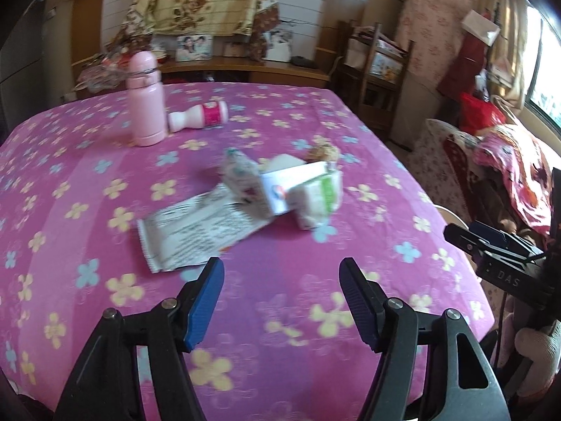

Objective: Collect trash
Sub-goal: 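Move both tools back over the remaining items on the table, then grasp the white snack bag with the left tool while the right tool grasps the crumpled beige tissue, then carry snack bag and tissue over the white bucket and open both tools, then move both tools back over the remaining items on the table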

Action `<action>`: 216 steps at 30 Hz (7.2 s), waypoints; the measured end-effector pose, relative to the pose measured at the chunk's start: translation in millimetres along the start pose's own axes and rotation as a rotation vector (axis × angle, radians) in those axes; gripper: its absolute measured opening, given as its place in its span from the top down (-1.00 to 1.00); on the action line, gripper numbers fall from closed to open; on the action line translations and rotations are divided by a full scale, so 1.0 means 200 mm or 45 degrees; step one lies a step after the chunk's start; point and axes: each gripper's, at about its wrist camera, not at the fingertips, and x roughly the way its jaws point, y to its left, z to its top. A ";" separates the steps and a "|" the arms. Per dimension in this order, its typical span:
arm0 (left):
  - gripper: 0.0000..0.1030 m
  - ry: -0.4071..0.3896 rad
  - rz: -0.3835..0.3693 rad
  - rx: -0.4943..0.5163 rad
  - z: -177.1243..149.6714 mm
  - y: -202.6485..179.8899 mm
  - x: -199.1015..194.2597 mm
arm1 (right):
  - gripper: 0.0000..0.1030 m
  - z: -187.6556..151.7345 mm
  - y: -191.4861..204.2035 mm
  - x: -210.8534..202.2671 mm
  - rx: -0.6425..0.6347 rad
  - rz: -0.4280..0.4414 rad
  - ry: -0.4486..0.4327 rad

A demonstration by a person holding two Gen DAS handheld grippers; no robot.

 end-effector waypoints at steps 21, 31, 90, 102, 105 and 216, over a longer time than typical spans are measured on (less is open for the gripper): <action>-0.40 0.059 0.116 -0.064 0.04 0.25 0.11 | -0.44 0.03 0.18 0.23 -0.052 0.112 0.136; -0.51 0.101 0.047 -0.055 0.14 0.31 0.24 | -0.44 0.18 0.16 0.40 0.010 0.256 0.170; 0.33 0.070 -0.103 0.292 0.21 -0.12 0.06 | 0.27 0.28 -0.17 0.32 0.165 0.449 0.120; 0.34 0.086 -0.236 0.456 0.14 -0.77 0.16 | 0.27 0.05 -0.63 0.08 0.262 0.271 0.107; 0.33 0.099 -0.263 0.472 0.13 -0.90 0.20 | 0.27 0.02 -0.74 0.04 0.296 0.231 0.099; -0.20 0.016 -0.167 0.235 0.22 -0.67 0.31 | -0.30 0.02 -0.47 0.15 0.210 0.118 0.154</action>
